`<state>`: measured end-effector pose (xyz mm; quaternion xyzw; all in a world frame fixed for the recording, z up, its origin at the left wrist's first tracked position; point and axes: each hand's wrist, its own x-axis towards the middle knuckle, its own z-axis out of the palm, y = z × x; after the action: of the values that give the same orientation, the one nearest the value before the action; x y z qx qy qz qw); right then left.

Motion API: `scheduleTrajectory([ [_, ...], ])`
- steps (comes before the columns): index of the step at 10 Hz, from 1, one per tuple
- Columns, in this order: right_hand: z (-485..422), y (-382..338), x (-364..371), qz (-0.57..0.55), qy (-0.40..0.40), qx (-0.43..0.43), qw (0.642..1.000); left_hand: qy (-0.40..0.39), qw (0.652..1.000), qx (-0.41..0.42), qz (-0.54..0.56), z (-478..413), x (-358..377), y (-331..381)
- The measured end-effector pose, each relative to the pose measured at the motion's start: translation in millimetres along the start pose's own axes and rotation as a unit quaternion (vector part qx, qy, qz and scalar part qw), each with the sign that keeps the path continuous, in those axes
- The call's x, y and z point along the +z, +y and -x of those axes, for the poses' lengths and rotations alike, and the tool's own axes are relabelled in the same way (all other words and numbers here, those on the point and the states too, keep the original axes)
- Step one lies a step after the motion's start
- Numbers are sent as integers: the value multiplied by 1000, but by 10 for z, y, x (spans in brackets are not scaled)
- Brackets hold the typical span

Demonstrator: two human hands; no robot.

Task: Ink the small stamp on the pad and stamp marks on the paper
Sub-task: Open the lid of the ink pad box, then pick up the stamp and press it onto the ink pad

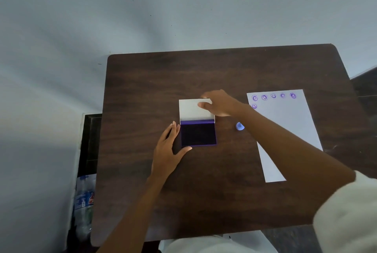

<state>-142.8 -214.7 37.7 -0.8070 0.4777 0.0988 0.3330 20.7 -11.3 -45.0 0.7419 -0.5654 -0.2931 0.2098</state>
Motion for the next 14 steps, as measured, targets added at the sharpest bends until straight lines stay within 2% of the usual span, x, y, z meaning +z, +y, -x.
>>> scheduleTrajectory([
  [1,-57,77,132,0,6,5,1000,6,1000,4,-3,5,1,9],
  [3,-52,193,333,-36,105,11,994,5,1000,3,-5,15,-25,37],
  [5,82,209,294,-79,132,-3,988,1,1000,0,-8,39,-50,79],
  [6,309,301,127,-109,222,1,969,-3,1000,-10,-1,75,-49,127],
  [7,723,549,10,-87,260,5,962,62,997,-34,13,214,22,297],
  [8,1071,772,61,-34,216,19,976,157,987,-16,16,331,209,644],
  [9,1144,863,188,-19,149,39,988,157,986,-10,52,308,426,1065],
  [10,1108,932,210,-55,121,24,991,132,989,11,64,237,663,1403],
  [12,1313,1089,213,-160,173,1,972,76,993,-37,79,61,957,1744],
  [13,1390,1161,218,-178,158,-11,971,76,991,-73,86,-13,1080,1859],
  [14,1410,1196,203,-204,147,-23,968,68,978,-189,57,-124,1131,1957],
])
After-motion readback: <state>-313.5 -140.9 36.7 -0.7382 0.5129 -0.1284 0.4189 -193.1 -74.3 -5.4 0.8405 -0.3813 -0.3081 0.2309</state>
